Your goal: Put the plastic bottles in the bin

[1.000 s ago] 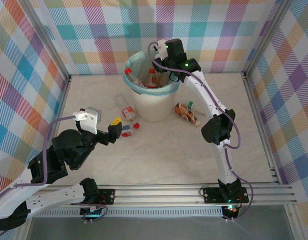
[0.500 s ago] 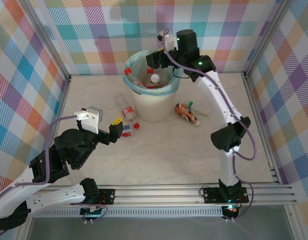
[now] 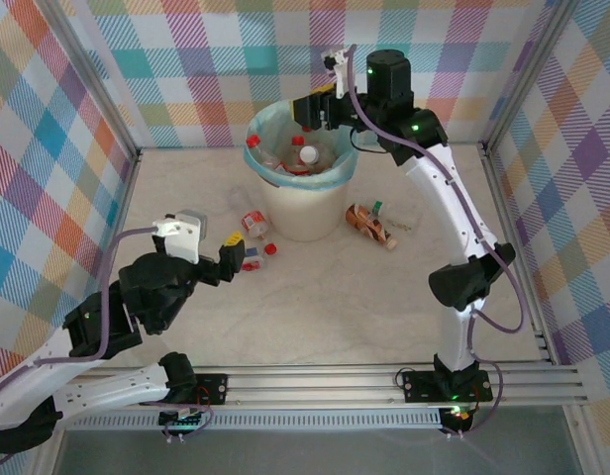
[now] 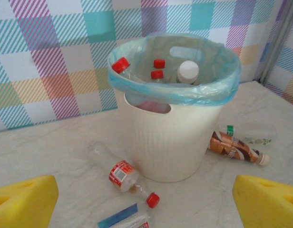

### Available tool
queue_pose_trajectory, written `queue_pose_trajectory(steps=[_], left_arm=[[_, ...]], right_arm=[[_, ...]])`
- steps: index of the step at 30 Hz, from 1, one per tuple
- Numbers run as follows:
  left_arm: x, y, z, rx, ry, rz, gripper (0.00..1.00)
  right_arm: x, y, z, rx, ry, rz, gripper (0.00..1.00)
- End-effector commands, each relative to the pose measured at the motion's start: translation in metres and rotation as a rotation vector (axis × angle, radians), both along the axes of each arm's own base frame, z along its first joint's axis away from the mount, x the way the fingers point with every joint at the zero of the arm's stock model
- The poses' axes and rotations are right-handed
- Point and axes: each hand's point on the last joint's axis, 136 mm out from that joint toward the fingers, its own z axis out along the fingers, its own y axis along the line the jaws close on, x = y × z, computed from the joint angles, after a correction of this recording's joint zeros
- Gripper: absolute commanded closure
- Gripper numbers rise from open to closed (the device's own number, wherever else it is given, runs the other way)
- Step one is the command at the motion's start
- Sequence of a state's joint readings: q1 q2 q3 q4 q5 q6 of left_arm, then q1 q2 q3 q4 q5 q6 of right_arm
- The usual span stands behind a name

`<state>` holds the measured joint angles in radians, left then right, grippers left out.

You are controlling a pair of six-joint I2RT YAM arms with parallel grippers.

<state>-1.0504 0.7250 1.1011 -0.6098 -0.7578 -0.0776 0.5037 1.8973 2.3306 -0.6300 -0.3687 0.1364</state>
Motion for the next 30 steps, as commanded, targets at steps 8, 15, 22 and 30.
queue_pose_trajectory(steps=[8,15,22,30], left_arm=[[0.033,0.017,-0.048,0.051,0.254,0.203,0.0],[0.07,0.028,-0.141,-0.148,0.677,0.245,0.0],[0.096,0.052,-0.197,-0.404,0.893,0.36,0.0],[0.104,0.059,-0.24,-0.697,0.958,0.542,0.0]], right_arm=[[-0.073,-0.056,-0.001,-0.017,-0.019,-0.09,0.33],[-0.103,-0.075,-0.029,-0.036,0.039,-0.108,0.33],[-0.123,-0.09,-0.043,-0.056,0.054,-0.13,0.32],[-0.133,-0.099,-0.051,-0.075,0.045,-0.137,0.31]])
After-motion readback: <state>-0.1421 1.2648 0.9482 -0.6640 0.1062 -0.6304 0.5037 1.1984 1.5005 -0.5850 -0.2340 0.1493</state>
